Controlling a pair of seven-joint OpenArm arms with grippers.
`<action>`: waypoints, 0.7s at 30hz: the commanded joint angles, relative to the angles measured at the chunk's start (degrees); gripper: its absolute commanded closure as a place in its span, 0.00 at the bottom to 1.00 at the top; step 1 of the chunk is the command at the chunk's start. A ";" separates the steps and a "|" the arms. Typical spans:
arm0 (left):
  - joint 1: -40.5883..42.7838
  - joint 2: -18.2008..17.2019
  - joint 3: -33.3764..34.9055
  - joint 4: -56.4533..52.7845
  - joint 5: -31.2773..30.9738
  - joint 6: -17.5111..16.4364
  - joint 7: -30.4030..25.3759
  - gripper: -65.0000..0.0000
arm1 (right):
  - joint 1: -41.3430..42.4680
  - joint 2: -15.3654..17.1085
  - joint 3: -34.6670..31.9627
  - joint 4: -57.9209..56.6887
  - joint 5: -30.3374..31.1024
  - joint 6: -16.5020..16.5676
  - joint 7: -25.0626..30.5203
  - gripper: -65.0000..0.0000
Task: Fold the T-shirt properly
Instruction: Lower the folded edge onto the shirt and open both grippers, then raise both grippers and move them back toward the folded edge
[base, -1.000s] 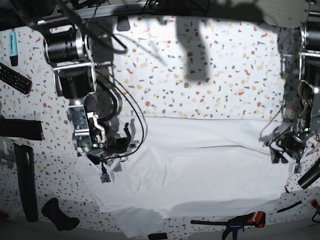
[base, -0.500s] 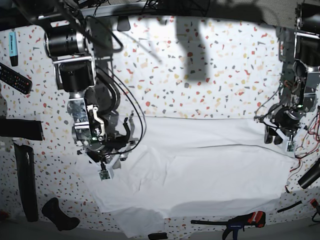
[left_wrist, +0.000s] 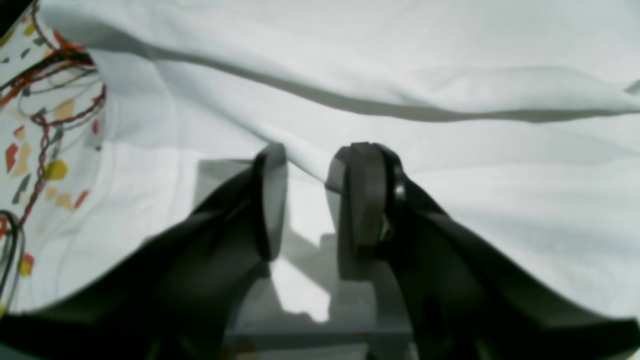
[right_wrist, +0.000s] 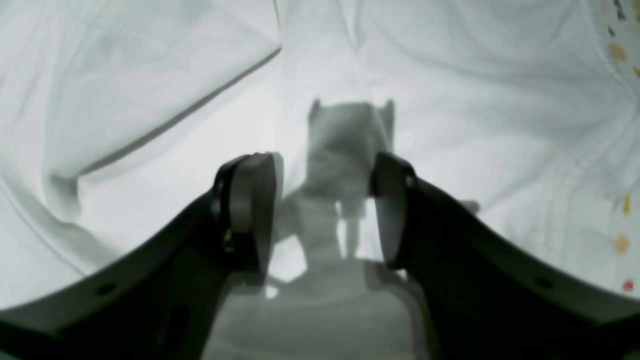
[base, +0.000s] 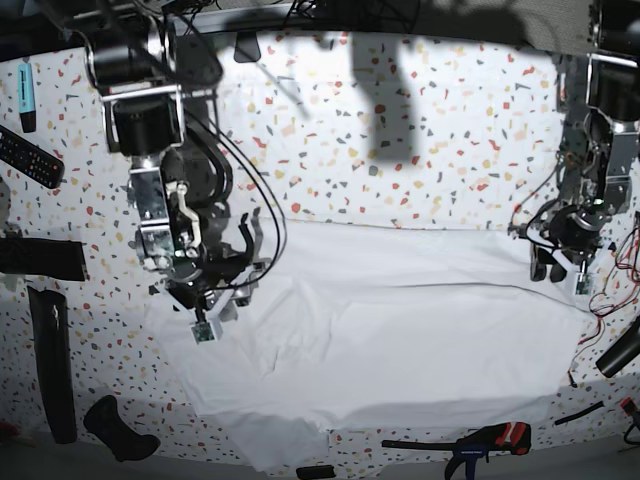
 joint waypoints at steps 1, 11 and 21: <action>0.33 -0.96 -0.22 0.61 0.66 0.37 2.16 0.68 | -1.11 0.83 -0.02 1.14 -1.51 0.31 -4.81 0.51; 9.07 -0.98 -0.22 8.33 0.90 2.58 2.01 0.68 | -12.15 3.28 -0.02 12.15 -1.27 0.26 -5.97 0.51; 18.51 -1.03 -0.33 20.41 6.19 9.62 4.15 0.68 | -20.02 5.70 0.04 19.65 -1.11 0.15 -7.65 0.51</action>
